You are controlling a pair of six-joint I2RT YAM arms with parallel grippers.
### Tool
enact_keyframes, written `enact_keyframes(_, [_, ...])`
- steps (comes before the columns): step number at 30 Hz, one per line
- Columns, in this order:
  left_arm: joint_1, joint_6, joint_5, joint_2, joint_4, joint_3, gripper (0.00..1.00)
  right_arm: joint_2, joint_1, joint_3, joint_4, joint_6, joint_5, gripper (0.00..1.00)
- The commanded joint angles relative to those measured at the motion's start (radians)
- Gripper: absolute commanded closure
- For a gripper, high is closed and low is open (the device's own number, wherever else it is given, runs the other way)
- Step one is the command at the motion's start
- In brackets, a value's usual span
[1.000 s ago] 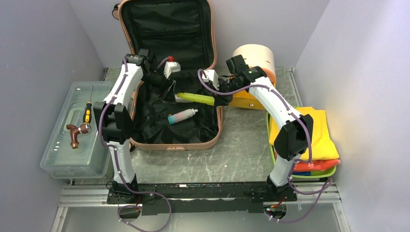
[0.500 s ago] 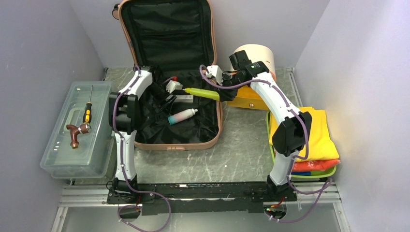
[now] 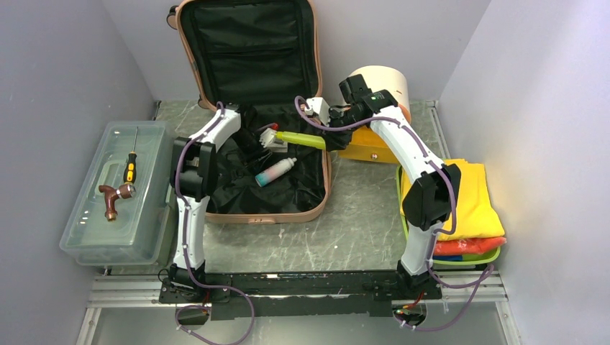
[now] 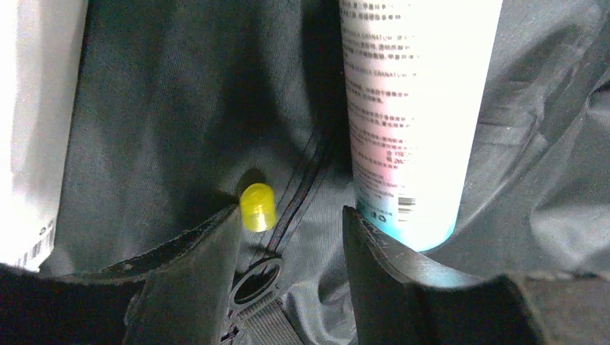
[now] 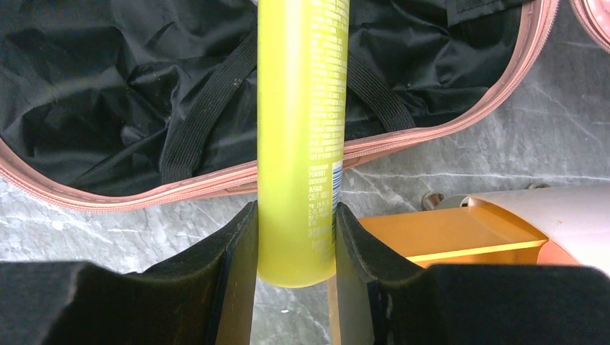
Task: Open, take out, and arrange the luggage
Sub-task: Pick up the makeup from the opened luggage.
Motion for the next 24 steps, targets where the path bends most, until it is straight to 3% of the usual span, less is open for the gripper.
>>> enact_keyframes(1, [-0.039,-0.003,0.066,-0.064,-0.047,-0.002,0.41,-0.009,0.001,0.066,0.007,-0.015,-0.037,1.00])
enact_keyframes(15, [-0.037,-0.051,0.001,-0.048,0.011,-0.004,0.48,-0.023,0.001,0.065,0.004,-0.015,-0.043,1.00])
enact_keyframes(24, [-0.046,-0.046,0.010,-0.004,0.005,0.021,0.71,-0.021,0.002,0.080,0.003,-0.013,-0.051,1.00])
